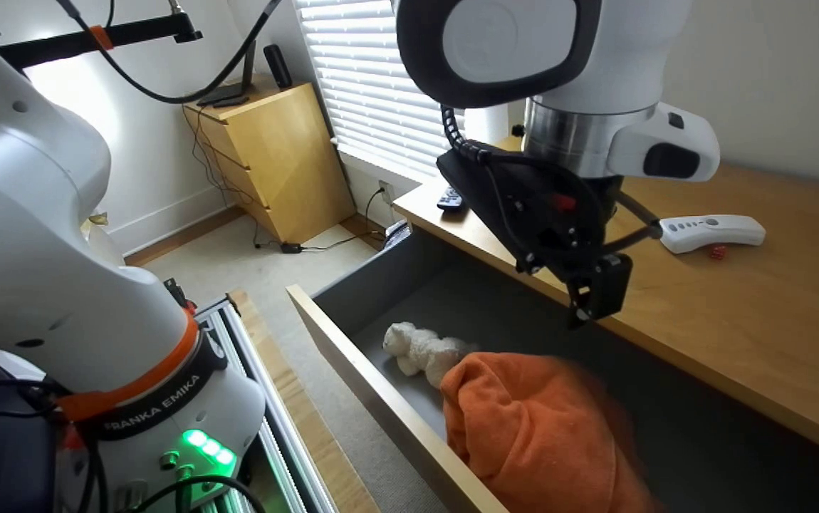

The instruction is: Open the top drawer

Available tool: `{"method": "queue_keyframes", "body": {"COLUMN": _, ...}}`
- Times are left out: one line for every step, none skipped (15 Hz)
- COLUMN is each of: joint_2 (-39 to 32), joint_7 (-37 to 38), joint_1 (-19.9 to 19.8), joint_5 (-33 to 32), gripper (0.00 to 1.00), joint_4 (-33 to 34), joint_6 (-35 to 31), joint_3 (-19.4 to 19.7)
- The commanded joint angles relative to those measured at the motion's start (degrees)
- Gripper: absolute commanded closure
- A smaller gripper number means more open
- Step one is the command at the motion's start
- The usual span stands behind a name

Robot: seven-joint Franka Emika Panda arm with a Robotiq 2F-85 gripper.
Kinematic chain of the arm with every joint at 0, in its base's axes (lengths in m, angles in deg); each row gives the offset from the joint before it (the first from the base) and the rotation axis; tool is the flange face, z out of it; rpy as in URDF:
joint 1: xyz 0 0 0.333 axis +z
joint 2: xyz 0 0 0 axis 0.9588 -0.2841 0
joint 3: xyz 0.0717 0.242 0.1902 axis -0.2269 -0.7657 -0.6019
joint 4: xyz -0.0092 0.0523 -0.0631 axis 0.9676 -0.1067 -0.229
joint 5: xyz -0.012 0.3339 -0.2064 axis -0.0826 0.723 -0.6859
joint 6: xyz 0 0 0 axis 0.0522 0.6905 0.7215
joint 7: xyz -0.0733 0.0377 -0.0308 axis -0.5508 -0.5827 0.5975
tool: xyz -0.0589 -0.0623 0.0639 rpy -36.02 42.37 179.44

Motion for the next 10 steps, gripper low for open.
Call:
{"method": "queue_keyframes", "body": {"joint_2": 7.5, "joint_7": 1.4, "joint_1": 1.0, "joint_5": -1.6, "gripper": 0.00, "joint_4": -3.2, "joint_6": 2.1, "joint_3": 1.1}}
{"method": "queue_keyframes", "body": {"joint_2": 8.7, "joint_7": 1.6, "joint_1": 1.1, "joint_5": -1.7, "gripper": 0.00, "joint_4": -3.3, "joint_6": 2.9, "joint_3": 1.1}}
{"method": "queue_keyframes", "body": {"joint_2": 9.7, "joint_7": 1.5, "joint_1": 1.0, "joint_5": -1.8, "gripper": 0.00, "joint_4": -3.3, "joint_6": 3.9, "joint_3": 1.3}}
{"method": "queue_keyframes", "body": {"joint_2": 10.3, "joint_7": 2.7, "joint_1": 0.5, "joint_5": -3.2, "gripper": 0.00, "joint_4": -3.0, "joint_6": 5.6, "joint_3": 1.4}}
{"method": "queue_keyframes", "body": {"joint_2": 6.8, "joint_7": 0.8, "joint_1": 1.6, "joint_5": -1.2, "gripper": 0.00, "joint_4": -1.2, "joint_6": 3.3, "joint_3": 1.6}}
{"method": "queue_keyframes", "body": {"joint_2": 7.8, "joint_7": 1.3, "joint_1": 1.5, "joint_5": -1.9, "gripper": 0.00, "joint_4": -1.3, "joint_6": 4.3, "joint_3": 1.8}}
{"method": "queue_keyframes", "body": {"joint_2": 8.5, "joint_7": 1.5, "joint_1": 1.5, "joint_5": -2.3, "gripper": 0.00, "joint_4": -1.3, "joint_6": 4.9, "joint_3": 1.9}}
{"method": "queue_keyframes", "body": {"joint_2": 8.8, "joint_7": 1.5, "joint_1": 1.4, "joint_5": -2.4, "gripper": 0.00, "joint_4": -1.4, "joint_6": 5.0, "joint_3": 2.0}}
{"method": "queue_keyframes", "body": {"joint_2": 8.9, "joint_7": 1.5, "joint_1": 1.4, "joint_5": -2.4, "gripper": 0.00, "joint_4": -1.5, "joint_6": 5.0, "joint_3": 2.0}}
{"method": "queue_keyframes", "body": {"joint_2": 8.8, "joint_7": 1.6, "joint_1": 1.4, "joint_5": -2.5, "gripper": 0.00, "joint_4": -1.6, "joint_6": 5.0, "joint_3": 2.0}}
